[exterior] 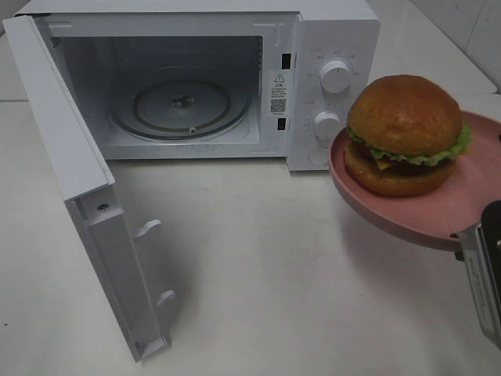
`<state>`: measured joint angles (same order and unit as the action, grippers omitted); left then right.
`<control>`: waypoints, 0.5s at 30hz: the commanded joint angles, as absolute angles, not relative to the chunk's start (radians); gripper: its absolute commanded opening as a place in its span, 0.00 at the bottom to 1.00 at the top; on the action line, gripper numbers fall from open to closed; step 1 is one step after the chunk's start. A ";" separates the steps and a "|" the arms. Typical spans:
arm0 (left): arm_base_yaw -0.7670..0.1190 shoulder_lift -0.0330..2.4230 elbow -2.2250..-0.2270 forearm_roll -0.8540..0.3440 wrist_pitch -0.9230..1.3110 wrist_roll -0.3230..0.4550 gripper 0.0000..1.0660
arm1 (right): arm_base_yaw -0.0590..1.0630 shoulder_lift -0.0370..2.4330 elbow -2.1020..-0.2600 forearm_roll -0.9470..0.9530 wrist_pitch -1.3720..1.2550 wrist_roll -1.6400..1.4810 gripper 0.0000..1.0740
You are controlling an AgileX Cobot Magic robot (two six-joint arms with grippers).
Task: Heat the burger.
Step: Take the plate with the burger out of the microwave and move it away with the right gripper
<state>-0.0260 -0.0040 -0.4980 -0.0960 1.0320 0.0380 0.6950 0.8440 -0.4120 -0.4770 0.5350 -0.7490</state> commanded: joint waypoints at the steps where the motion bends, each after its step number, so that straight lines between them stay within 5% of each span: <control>1: -0.021 -0.028 -0.497 -0.101 1.028 0.037 0.94 | 0.690 0.827 -0.421 -0.581 0.488 -0.634 0.00; 15: -0.021 -0.028 -0.497 -0.101 1.028 0.037 0.94 | 0.690 0.873 -0.421 -0.805 0.711 -0.186 0.00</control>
